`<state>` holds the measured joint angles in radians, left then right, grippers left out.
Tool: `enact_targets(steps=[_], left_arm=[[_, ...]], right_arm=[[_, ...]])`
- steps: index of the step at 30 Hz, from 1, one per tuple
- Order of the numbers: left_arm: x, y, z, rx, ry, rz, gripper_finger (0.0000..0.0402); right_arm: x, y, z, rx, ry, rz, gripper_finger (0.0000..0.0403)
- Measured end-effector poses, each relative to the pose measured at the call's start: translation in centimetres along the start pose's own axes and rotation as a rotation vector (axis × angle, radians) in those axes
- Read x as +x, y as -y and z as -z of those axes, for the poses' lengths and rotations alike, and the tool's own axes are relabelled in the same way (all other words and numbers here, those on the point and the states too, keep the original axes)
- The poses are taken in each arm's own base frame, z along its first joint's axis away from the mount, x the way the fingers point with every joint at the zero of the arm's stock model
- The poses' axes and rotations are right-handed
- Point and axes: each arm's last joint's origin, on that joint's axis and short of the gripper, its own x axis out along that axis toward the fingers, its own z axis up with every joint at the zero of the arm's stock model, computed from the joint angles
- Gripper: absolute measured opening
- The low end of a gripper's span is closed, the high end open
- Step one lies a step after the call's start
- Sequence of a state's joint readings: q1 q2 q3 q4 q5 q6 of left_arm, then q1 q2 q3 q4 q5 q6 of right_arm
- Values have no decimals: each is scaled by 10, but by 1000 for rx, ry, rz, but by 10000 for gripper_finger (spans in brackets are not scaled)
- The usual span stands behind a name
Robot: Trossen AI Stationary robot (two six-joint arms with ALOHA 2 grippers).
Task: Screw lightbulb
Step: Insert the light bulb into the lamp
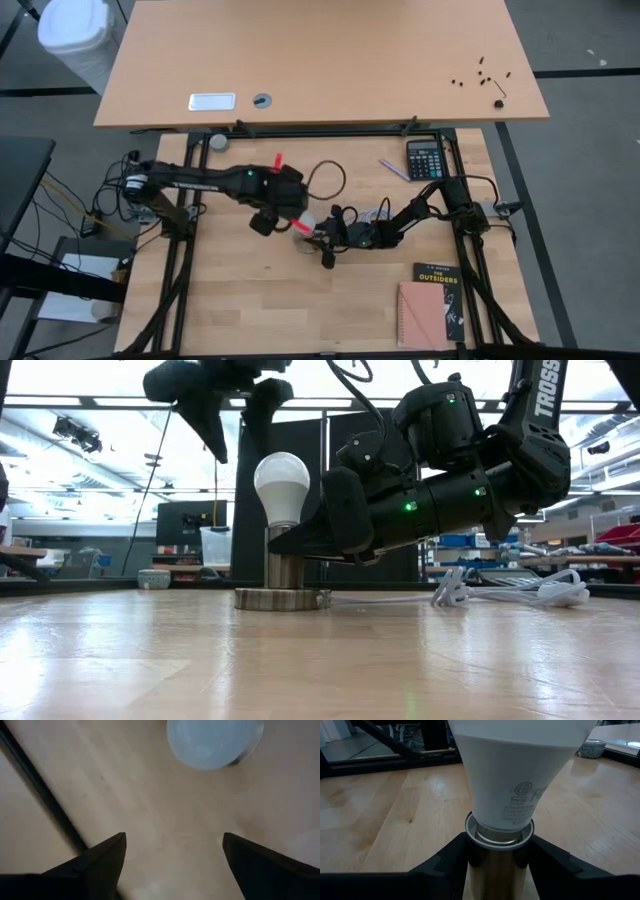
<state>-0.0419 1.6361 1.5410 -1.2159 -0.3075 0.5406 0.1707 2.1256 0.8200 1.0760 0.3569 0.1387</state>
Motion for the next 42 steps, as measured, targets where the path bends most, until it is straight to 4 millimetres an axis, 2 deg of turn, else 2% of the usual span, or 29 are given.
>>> enact_targets(steps=[6,12,20,29,35,42], left_arm=[[17,-12,2,-188,83,203,335],[25,-20,0,-219,137,237,335],[35,-20,-6,-136,150,252,335],[56,-15,-13,3,101,289,335],[54,-7,-22,194,91,212,335],[53,-3,-25,217,91,200,335]], right_arm=[[0,0,0,0,0,-1,186],[0,0,0,0,-1,-1,186],[0,0,0,-1,-1,-3,186],[0,0,0,-2,-1,-3,186],[0,0,0,-2,-1,-2,186],[0,0,0,-2,-2,-2,186]])
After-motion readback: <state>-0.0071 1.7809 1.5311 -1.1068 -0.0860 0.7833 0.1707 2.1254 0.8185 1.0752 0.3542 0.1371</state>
